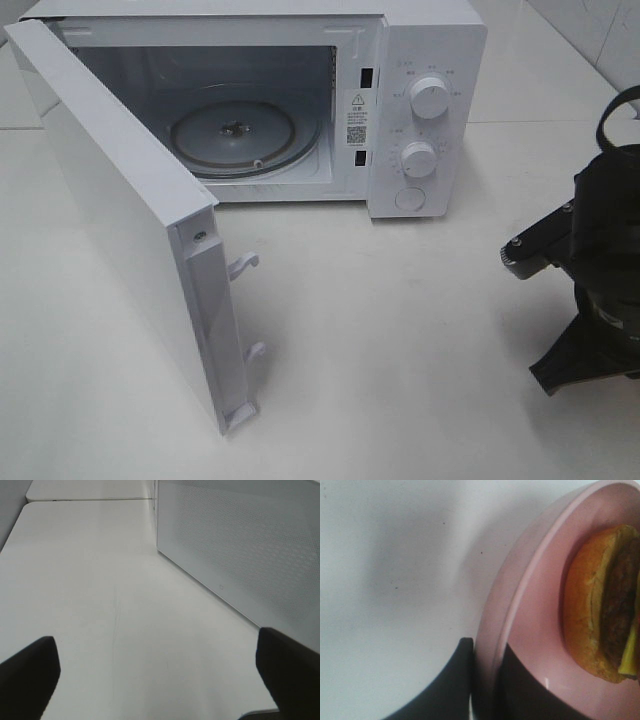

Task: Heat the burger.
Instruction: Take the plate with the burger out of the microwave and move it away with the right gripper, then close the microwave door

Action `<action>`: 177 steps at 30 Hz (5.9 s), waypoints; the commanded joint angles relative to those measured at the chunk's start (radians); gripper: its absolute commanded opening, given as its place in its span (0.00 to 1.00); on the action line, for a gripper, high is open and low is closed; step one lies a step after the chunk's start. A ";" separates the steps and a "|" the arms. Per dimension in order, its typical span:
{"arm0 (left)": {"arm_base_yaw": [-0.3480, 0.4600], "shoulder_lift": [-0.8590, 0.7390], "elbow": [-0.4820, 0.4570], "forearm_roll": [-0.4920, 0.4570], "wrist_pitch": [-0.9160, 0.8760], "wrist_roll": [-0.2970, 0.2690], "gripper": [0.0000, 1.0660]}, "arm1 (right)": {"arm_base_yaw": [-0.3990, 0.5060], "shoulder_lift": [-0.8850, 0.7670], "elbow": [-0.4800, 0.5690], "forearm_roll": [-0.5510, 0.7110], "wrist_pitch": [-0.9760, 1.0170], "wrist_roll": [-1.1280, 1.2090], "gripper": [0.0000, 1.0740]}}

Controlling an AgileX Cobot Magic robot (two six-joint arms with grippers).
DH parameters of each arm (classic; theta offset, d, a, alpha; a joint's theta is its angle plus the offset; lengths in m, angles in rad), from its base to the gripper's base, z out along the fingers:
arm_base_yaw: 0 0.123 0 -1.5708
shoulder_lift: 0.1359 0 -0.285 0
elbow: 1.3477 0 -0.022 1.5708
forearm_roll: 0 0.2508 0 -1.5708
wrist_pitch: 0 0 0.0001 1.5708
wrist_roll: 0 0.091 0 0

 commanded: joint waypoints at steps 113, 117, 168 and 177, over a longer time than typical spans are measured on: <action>0.002 -0.005 0.000 -0.004 0.001 0.003 0.94 | -0.304 -1.409 0.119 0.686 0.085 -0.832 0.71; 0.002 -0.005 0.000 -0.004 0.001 0.003 0.94 | -0.408 -1.497 0.119 0.701 0.085 -0.852 0.71; 0.002 -0.006 0.000 -0.006 0.001 0.003 0.94 | -0.516 -1.618 0.119 0.703 0.084 -0.852 0.70; 0.002 -0.006 0.000 0.011 0.001 0.003 0.94 | -0.516 -1.618 0.119 0.703 0.084 -0.852 0.70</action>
